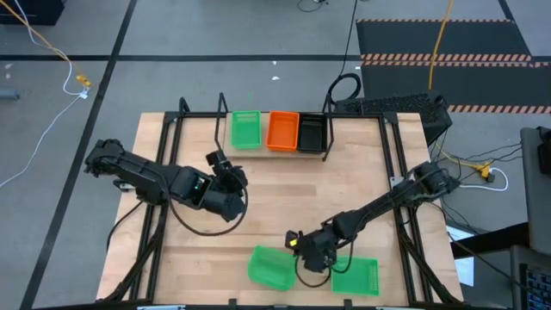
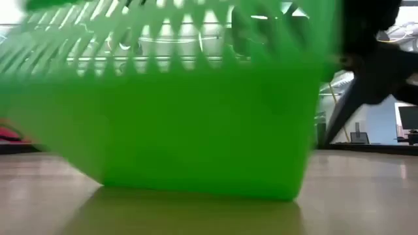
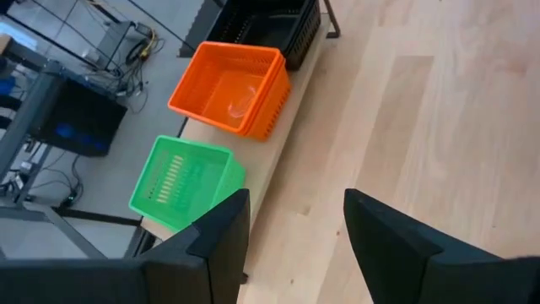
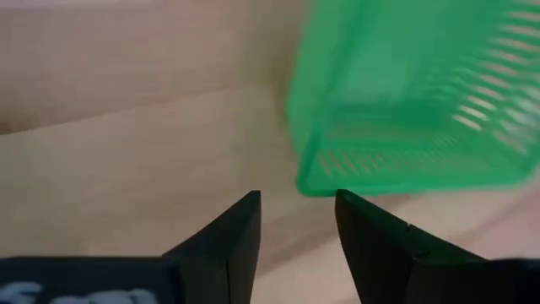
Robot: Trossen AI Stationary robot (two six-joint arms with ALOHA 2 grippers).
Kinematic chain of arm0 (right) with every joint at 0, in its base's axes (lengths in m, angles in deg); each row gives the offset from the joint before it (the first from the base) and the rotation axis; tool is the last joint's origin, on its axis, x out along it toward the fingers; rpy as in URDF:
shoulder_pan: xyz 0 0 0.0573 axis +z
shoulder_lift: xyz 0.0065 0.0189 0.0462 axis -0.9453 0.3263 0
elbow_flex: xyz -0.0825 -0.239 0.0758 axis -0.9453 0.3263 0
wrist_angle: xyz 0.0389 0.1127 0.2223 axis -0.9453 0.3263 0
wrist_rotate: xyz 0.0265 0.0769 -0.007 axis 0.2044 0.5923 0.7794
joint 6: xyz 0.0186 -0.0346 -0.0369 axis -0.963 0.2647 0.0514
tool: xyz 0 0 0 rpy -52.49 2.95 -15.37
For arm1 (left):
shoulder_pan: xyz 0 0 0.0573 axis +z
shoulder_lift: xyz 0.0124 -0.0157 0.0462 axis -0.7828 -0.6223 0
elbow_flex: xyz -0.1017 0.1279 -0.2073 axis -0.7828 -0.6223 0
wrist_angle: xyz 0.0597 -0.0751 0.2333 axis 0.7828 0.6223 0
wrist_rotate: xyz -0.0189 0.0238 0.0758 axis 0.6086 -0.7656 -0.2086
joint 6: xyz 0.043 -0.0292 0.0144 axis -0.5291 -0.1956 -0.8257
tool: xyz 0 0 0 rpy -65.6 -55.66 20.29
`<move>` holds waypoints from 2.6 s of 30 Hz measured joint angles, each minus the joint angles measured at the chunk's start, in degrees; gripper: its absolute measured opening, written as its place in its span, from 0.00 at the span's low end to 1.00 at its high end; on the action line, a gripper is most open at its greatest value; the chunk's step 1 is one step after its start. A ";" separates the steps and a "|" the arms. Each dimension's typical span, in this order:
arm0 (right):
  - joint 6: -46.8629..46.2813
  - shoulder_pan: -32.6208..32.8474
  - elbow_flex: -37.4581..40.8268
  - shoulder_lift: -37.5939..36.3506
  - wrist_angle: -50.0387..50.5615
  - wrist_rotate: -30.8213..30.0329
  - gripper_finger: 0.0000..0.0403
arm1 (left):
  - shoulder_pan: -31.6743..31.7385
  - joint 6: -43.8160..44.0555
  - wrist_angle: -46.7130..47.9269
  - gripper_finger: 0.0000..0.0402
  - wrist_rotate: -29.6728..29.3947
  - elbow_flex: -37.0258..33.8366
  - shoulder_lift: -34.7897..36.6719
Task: Stack baskets on shelf by color
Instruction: Stack the left green bin on top of the green bin on the shelf
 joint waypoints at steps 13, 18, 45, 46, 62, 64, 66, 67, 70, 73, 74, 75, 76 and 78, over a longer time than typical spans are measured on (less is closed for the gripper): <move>-0.42 -0.50 -1.00 -1.10 -2.22 3.18 0.20 | -0.39 6.49 5.55 0.49 -0.79 0.00 -0.02; -3.60 -0.82 -0.99 -1.19 -1.30 7.63 0.28 | -0.65 8.13 6.94 0.49 -1.09 0.00 -0.02; -14.89 -0.72 -0.93 7.23 -20.76 12.87 0.24 | -5.09 30.06 6.62 0.49 -3.29 0.00 -0.59; -15.91 -0.56 -0.93 6.99 -19.94 12.90 0.18 | -5.78 30.89 6.62 0.49 -3.30 0.00 -0.59; -8.83 -13.15 -12.98 -15.43 3.22 -13.35 0.01 | -9.19 44.65 26.92 0.49 10.25 6.97 0.68; -10.88 -19.31 -16.87 -16.22 4.77 -13.85 0.01 | -8.75 40.69 25.06 0.49 9.14 7.82 2.00; -13.81 -25.68 -20.88 -15.38 6.25 -13.38 0.01 | -8.63 38.04 24.75 0.49 6.30 8.87 3.45; -14.82 -28.62 -22.98 -13.96 7.64 -12.50 0.01 | -8.14 37.14 25.03 0.49 4.69 9.62 3.96; -18.24 -36.13 -29.76 -8.03 14.44 -10.87 0.01 | -6.38 34.53 26.18 0.49 1.43 11.20 5.17; -20.13 -41.12 -33.79 -2.15 18.22 -5.42 0.01 | -4.53 32.32 26.18 0.49 -1.09 12.15 6.52; -20.23 -42.00 -34.45 -0.84 18.01 -4.28 0.01 | -4.04 31.73 26.34 0.49 -1.75 12.41 6.79; -19.98 -42.56 -34.83 0.49 17.49 -3.42 0.01 | -3.46 31.13 26.31 0.49 -2.06 12.46 7.20; -19.07 -42.92 -34.97 1.64 17.01 -3.17 0.01 | -2.97 30.55 26.23 0.49 -2.10 12.41 7.43; -16.62 -43.16 -35.05 4.33 15.44 -3.29 0.01 | -2.05 29.47 26.20 0.49 -3.11 12.39 7.45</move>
